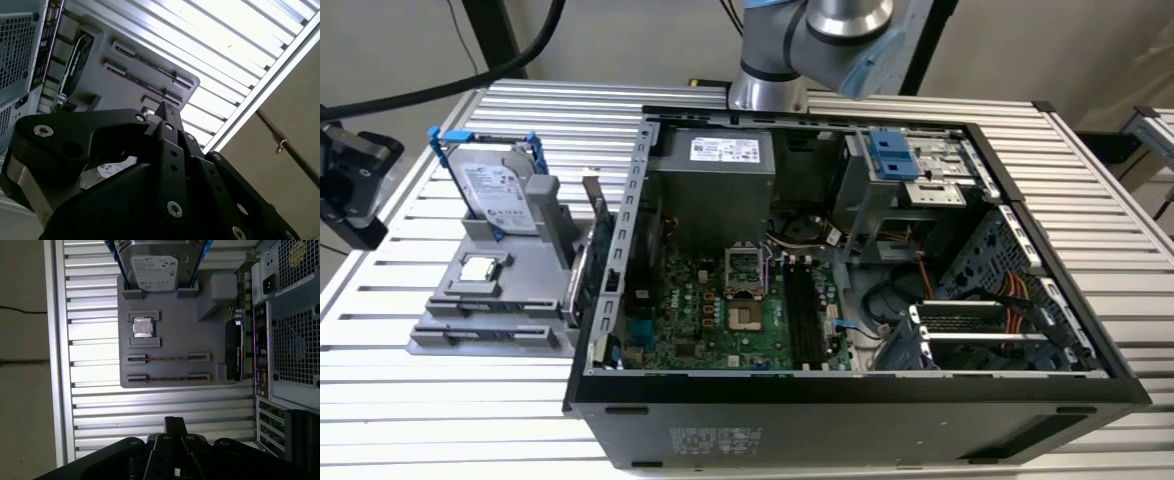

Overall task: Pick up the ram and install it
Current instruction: 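Pick up the ram and move it above insertion slot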

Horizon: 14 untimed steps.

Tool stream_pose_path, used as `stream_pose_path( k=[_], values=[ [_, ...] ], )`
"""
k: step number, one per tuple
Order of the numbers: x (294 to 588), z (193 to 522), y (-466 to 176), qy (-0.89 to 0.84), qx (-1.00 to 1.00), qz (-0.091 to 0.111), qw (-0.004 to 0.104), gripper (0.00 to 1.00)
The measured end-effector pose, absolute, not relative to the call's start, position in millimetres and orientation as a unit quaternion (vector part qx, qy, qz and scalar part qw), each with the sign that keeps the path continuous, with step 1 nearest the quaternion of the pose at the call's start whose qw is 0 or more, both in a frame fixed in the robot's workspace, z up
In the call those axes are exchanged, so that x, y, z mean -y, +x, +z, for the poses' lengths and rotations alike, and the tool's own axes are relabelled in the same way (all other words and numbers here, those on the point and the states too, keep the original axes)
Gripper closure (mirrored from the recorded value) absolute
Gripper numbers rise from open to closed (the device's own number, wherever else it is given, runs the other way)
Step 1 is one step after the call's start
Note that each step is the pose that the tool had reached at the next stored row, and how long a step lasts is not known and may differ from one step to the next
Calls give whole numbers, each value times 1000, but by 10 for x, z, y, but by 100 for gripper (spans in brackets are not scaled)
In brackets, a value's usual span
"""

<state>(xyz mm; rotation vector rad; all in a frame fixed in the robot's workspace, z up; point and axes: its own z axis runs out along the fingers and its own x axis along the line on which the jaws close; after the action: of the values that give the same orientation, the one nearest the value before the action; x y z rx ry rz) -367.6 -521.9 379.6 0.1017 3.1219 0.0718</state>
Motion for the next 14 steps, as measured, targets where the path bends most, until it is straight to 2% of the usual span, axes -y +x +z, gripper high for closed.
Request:
stream_pose_path(
  k=[14],
  values=[
    [5133, 3787, -3675, 14, -1000, 23, 8, 100]
  ],
)
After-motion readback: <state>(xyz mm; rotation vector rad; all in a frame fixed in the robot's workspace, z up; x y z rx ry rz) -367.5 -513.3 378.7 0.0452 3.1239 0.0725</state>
